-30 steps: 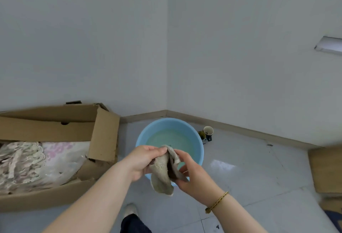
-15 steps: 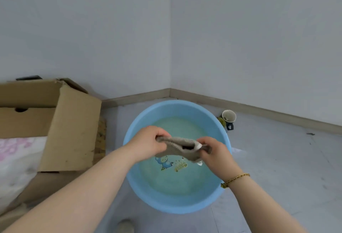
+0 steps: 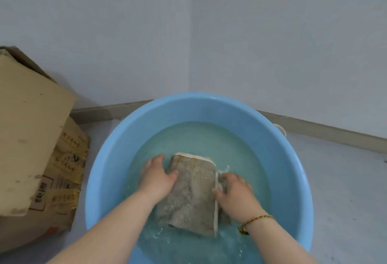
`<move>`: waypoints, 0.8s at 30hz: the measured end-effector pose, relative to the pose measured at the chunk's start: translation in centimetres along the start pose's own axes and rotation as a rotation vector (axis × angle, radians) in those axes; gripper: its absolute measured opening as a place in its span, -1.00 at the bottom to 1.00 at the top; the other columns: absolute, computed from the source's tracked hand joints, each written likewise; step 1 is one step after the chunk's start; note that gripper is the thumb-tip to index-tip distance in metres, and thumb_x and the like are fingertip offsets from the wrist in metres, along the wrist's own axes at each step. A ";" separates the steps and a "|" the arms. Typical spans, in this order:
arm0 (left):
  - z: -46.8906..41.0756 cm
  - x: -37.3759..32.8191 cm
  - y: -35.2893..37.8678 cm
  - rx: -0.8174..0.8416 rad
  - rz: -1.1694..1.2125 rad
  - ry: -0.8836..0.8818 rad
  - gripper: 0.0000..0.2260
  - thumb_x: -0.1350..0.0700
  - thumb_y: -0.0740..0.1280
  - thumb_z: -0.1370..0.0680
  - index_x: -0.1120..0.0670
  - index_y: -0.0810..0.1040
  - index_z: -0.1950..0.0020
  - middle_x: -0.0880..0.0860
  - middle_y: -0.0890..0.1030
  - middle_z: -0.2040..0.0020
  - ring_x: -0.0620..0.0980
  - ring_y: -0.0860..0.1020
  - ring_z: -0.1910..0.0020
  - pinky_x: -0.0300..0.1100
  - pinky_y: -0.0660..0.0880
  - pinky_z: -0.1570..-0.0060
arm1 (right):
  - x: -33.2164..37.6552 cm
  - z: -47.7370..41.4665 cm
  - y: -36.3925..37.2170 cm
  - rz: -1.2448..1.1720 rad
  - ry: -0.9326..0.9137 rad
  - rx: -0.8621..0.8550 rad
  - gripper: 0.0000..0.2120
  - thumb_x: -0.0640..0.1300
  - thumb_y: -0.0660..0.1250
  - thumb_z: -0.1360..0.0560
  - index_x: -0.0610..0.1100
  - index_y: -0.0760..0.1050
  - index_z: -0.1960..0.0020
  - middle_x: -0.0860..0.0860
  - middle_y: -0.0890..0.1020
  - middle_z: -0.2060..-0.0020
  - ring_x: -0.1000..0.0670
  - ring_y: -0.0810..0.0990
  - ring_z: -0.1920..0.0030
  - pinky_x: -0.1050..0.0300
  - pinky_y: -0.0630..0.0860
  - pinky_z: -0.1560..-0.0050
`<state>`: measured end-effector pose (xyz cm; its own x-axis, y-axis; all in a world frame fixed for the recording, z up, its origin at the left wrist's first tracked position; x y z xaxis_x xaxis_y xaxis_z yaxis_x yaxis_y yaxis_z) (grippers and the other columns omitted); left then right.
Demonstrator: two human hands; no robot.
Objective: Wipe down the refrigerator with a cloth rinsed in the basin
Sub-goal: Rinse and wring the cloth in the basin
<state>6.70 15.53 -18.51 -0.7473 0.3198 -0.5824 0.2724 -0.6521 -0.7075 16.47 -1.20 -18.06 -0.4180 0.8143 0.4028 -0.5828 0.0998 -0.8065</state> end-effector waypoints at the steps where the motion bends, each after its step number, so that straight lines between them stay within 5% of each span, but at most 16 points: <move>1: -0.5 0.6 0.4 0.002 0.030 -0.056 -0.39 0.03 0.30 -0.51 0.14 0.12 -0.47 0.15 0.17 -0.47 0.10 0.17 -0.45 -0.15 0.12 -0.39 | -0.6 -0.4 -0.3 -0.077 0.068 -0.010 -0.50 0.01 0.17 -0.55 -0.12 0.16 -0.42 -0.07 0.26 -0.39 -0.11 0.22 -0.40 0.13 0.19 -0.35; 7: -0.7 3.1 3.0 0.172 0.608 -0.359 -0.36 0.03 0.38 -0.46 0.21 0.21 -0.44 0.17 0.39 -0.36 0.15 0.40 -0.30 -0.04 0.35 -0.28 | -1.8 -0.8 1.7 -0.537 0.381 0.151 -0.37 0.06 0.28 -0.50 -0.27 0.20 -0.40 -0.14 0.36 -0.36 -0.11 0.36 -0.35 0.14 0.31 -0.27; 11: -0.6 1.9 4.7 0.218 0.701 -0.363 -0.68 0.18 0.36 -0.49 0.34 0.47 -0.16 0.19 0.57 0.13 0.11 0.55 0.14 -0.12 0.48 0.17 | -1.2 -2.2 2.8 -0.546 0.427 0.102 -0.46 -0.04 0.35 -0.45 -0.31 0.33 -0.30 -0.16 0.51 -0.21 -0.11 0.50 -0.21 0.20 0.42 -0.04; 13: -0.8 2.3 5.2 0.171 0.677 -0.381 -0.73 0.23 0.38 -0.45 0.33 0.51 -0.11 0.22 0.57 0.09 0.13 0.55 0.11 -0.09 0.49 0.13 | -1.9 -2.7 3.3 -0.438 0.453 0.070 -0.51 -0.09 0.35 -0.45 -0.30 0.32 -0.27 -0.16 0.52 -0.19 -0.11 0.51 -0.20 0.19 0.43 -0.03; 17: -0.7 1.7 5.1 0.075 0.607 -0.335 -0.93 0.32 0.34 -0.43 0.19 0.50 0.19 0.22 0.54 0.10 0.10 0.51 0.10 -0.13 0.42 0.09 | -2.0 -3.0 3.1 -0.386 0.419 -0.034 -0.71 -0.26 0.24 -0.47 -0.28 0.40 -0.18 -0.18 0.54 -0.10 -0.15 0.51 -0.16 0.15 0.43 -0.06; 20: -0.6 0.3 5.4 0.072 0.781 -0.307 -0.88 0.25 0.34 -0.45 0.14 0.44 0.26 0.22 0.56 0.09 0.14 0.55 0.05 -0.07 0.47 0.03 | -0.1 -2.6 1.5 -0.660 0.303 -0.135 -0.82 -0.37 0.22 -0.44 -0.25 0.46 -0.02 -0.10 0.51 0.16 -0.06 0.52 0.14 0.30 0.42 0.21; 22: -0.4 -0.7 4.9 0.046 0.901 -0.293 -0.88 0.18 0.34 -0.46 0.16 0.48 0.26 0.23 0.57 0.13 0.13 0.56 0.10 -0.07 0.47 0.08 | 1.7 -1.6 0.1 -0.794 0.202 -0.195 -0.89 -0.32 0.26 -0.45 -0.16 0.39 0.20 -0.01 0.47 0.33 0.09 0.41 0.36 0.45 0.30 0.48; 24: -0.2 -1.5 4.1 0.001 0.923 -0.240 -0.83 0.09 0.33 -0.47 0.20 0.52 0.19 0.23 0.58 0.13 0.13 0.56 0.12 -0.06 0.47 0.09 | 3.6 -0.5 -0.7 -0.852 0.110 -0.245 -0.77 -0.18 0.31 -0.47 -0.10 0.32 0.31 0.07 0.40 0.44 0.17 0.35 0.44 0.43 0.31 0.48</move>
<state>9.09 12.55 -20.61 -0.3421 -0.4708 -0.8132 0.8167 -0.5770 -0.0095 15.67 1.97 -16.26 0.1654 0.4566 0.8741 -0.4942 0.8054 -0.3273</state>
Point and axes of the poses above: each hand's wrist, its own z-axis away from the middle knuckle, its own y-axis out of the palm, x = y × z, the point moved 10 cm from there along -z, towards the middle knuckle
